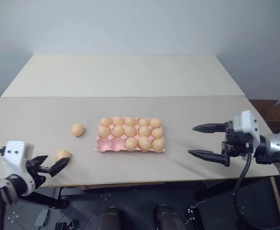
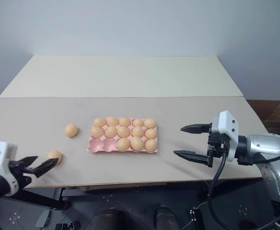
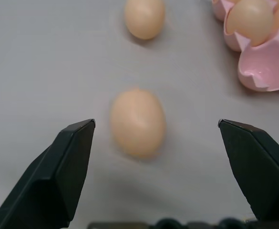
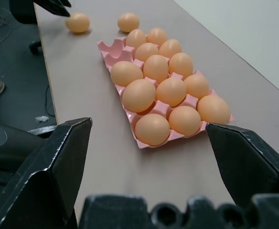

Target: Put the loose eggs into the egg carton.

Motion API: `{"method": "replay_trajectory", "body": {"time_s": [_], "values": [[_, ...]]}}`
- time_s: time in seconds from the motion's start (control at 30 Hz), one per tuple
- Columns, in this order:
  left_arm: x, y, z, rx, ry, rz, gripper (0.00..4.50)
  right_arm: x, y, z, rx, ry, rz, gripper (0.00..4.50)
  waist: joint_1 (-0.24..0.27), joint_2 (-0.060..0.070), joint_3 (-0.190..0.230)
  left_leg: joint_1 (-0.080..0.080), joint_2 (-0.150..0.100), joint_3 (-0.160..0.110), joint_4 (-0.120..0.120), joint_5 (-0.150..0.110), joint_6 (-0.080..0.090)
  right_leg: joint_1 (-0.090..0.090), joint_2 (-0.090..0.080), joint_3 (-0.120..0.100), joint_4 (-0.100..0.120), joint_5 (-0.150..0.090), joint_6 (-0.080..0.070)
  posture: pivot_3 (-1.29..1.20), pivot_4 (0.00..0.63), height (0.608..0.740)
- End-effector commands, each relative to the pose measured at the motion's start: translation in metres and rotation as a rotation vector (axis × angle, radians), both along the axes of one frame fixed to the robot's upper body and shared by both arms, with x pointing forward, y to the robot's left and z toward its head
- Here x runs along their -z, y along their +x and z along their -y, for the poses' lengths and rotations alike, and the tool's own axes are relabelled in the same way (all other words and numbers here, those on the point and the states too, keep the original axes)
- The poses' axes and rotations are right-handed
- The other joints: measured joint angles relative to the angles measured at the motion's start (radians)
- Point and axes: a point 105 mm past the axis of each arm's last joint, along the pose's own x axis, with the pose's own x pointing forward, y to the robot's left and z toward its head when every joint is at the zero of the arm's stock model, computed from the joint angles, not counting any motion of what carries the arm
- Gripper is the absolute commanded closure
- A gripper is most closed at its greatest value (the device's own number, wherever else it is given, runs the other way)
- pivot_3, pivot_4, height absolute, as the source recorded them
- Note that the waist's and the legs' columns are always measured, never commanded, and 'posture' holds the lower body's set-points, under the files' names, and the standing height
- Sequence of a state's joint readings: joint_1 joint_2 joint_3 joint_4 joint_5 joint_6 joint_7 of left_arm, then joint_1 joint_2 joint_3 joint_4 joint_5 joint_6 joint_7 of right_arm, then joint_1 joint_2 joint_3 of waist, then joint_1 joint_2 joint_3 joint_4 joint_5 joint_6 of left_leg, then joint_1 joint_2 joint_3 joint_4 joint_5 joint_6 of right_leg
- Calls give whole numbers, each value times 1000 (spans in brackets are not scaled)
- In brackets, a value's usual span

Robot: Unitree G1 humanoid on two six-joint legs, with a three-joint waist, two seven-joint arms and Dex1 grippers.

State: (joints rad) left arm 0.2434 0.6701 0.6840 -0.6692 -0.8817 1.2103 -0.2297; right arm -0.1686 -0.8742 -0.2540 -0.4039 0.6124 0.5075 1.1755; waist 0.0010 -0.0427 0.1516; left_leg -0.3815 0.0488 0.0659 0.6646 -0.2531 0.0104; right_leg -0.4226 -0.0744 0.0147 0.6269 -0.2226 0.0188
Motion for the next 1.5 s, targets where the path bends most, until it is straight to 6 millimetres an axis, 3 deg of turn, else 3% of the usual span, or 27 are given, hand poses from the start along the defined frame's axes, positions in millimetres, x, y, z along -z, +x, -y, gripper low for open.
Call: {"method": "replay_trajectory", "body": {"time_s": [0.03, 0.17, 0.4, 0.5, 0.67, 0.93, 1.1, 1.27, 1.4, 1.5], "values": [[11, 8, -2, -75, 53, -53, 0, -13, -3, -7, -34, 14, 72, 32, 0, 0, 0, -1, 0, 0, 0, 0, 0, 0, 0, 0, 0, 0, 0, 0, 150, 740], [16, 21, 2, -77, 55, -78, 509, -14, -3, -8, -27, 22, 77, 0, 1, 0, 0, -1, 0, 0, 0, 0, 0, 0, 1, -1, 0, 0, 0, 0, 150, 740], [7, 29, 6, -37, 61, -34, 2796, -16, -3, -8, -1, 39, 88, 0, 1, 0, 0, -1, -1, 0, 0, 0, 0, 0, 0, -1, 0, 0, 0, 0, 150, 740], [-8, 27, 15, 69, 115, 26, 2796, -16, -5, -9, 5, 46, 92, 0, 1, 0, 0, -2, 0, 0, 0, 0, 0, -1, 0, -1, 0, 0, 0, 0, 150, 740], [-43, 28, 57, 405, 79, 207, 2796, -14, -4, -17, -4, 61, 98, 0, 5, 0, 0, -2, -1, 1, 0, 0, 0, -1, -1, -1, -1, -3, -5, 0, 150, 740], [-32, 50, 110, 694, 51, 205, 2796, -18, -3, -33, -17, 79, 143, 0, 11, 0, 0, -2, -2, 4, 0, 1, -1, 0, 0, -1, -1, 0, 0, 0, 150, 740], [-22, 75, 130, 712, 85, 177, 2796, -20, -8, -38, -17, 88, 158, 0, 11, 0, 0, -4, -2, 3, 0, 1, -1, 0, 0, -2, -2, 1, 1, 0, 150, 740], [-17, 75, 135, 736, 99, 124, 1274, -23, -12, -38, -10, 93, 162, 0, 1, -1, 0, -4, -2, 2, 0, 0, 0, -1, 0, -1, -2, 1, 2, 0, 150, 740], [-28, 73, 132, 731, 88, 175, 44, -23, -11, -37, 1, 94, 164, 0, 2, -1, 0, -4, -2, 1, 0, 0, 0, -1, 0, -2, -2, 1, 2, 0, 150, 740], [-44, 68, 124, 714, 55, 233, 44, -23, -12, -38, -4, 99, 162, 0, 1, -1, 0, -4, -1, 1, 0, 0, 0, 0, 0, -2, -1, 1, 2, 0, 150, 740]]}}
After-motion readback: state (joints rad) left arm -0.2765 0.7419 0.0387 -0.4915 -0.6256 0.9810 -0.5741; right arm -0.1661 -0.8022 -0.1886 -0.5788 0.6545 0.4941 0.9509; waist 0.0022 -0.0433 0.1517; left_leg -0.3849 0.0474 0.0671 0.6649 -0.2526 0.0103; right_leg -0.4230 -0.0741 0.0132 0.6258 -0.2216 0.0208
